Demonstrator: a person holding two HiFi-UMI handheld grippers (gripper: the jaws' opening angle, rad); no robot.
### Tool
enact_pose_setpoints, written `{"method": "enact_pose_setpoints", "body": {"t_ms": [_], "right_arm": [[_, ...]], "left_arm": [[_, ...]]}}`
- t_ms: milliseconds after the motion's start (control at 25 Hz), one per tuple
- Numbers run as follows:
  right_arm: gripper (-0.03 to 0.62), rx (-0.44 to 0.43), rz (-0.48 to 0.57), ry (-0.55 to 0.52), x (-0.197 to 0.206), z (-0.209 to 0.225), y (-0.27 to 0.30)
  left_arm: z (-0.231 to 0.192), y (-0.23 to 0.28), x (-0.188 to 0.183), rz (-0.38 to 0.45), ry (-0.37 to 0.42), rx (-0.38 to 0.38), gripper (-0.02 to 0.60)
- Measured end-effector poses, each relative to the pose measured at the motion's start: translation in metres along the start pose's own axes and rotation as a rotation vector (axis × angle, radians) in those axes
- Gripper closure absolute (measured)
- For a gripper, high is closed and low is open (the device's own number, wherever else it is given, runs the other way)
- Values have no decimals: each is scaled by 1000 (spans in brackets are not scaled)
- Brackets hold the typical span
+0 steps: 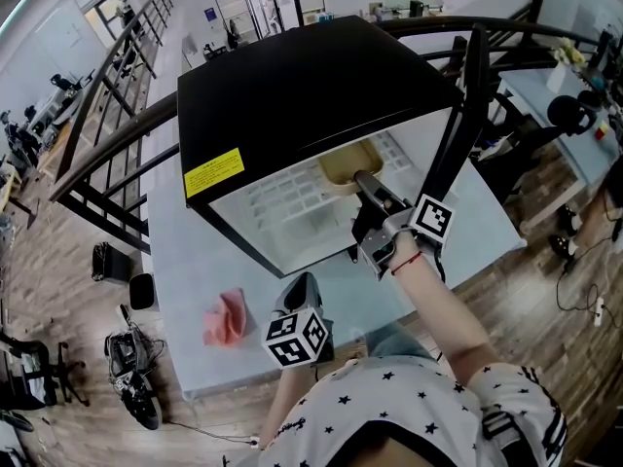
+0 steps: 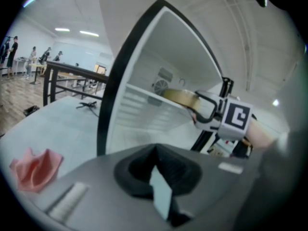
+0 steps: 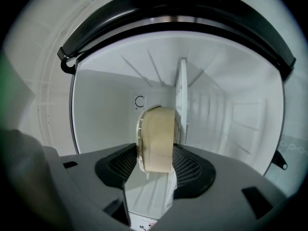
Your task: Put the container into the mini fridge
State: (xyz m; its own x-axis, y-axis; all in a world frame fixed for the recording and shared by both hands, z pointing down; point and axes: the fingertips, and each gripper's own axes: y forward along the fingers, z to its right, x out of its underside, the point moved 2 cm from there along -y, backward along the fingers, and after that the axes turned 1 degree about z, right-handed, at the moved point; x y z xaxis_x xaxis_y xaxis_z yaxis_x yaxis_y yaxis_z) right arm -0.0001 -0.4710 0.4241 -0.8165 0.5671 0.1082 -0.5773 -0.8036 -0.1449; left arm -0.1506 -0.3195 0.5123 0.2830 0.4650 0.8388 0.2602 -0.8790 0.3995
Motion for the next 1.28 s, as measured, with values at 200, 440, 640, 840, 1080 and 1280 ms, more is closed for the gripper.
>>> {"method": "enact_pose_setpoints", "body": {"t_ms": [200,440,640,840,1080,1280], "right_arm": [[361,17,1,-19,-2,0,-1],[355,56,7,-36,-4,10,-7],[345,41,15,-25,-4,8,-12],[336,19,15,-45,-2,1,-21],[336,28,2,-58,9,1,-36],[338,45,-5,-168,22,-5,-55]], "left_arm": [[0,2,-1,0,-3,-1,575],[3,3,0,-2,-2,0,575],[6,-1,0,-4,-1,2,575],[9,-6,4,-5,3,3,575],[10,-18,6,-2,14,9,575],[9,-31,11,-1,18,12,575]]}}
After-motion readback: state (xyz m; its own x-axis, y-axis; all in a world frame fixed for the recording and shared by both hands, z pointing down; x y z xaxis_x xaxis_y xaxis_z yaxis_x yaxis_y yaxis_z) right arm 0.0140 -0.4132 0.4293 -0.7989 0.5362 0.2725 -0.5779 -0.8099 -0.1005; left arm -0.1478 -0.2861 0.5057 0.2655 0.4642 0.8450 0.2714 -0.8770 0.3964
